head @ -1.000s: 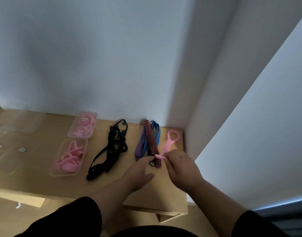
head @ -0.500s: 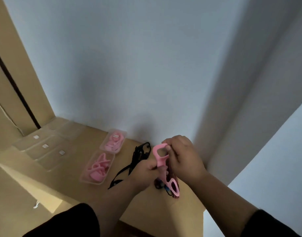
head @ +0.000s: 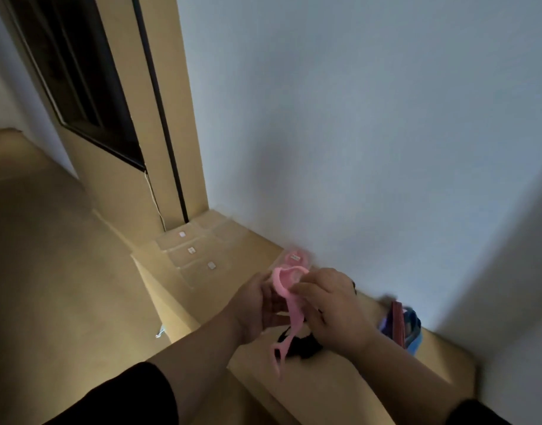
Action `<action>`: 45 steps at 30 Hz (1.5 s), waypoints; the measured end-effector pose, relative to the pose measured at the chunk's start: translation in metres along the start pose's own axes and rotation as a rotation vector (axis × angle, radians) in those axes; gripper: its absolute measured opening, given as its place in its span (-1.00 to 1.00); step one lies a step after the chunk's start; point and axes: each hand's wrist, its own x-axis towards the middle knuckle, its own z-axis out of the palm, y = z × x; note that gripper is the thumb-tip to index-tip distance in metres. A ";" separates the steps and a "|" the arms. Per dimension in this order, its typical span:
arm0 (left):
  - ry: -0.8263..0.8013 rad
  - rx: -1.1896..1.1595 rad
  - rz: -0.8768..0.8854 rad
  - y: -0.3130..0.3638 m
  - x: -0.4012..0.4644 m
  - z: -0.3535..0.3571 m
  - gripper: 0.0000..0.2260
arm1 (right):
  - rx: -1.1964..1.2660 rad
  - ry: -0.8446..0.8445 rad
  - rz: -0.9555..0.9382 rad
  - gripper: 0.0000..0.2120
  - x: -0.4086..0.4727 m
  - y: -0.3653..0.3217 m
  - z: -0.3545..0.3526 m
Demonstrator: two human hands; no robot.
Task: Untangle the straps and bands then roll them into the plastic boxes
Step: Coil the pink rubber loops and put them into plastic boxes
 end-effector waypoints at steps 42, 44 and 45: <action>-0.007 0.185 0.009 0.015 -0.017 -0.194 -0.79 | 0.608 -0.110 0.640 -0.85 0.140 -0.111 0.117; -0.017 0.163 -0.006 0.021 -0.021 -0.192 -0.78 | 0.513 -0.175 0.542 -0.83 0.135 -0.109 0.120; -0.017 0.143 -0.022 0.024 -0.022 -0.191 -0.77 | 0.463 -0.203 0.499 -0.84 0.131 -0.107 0.123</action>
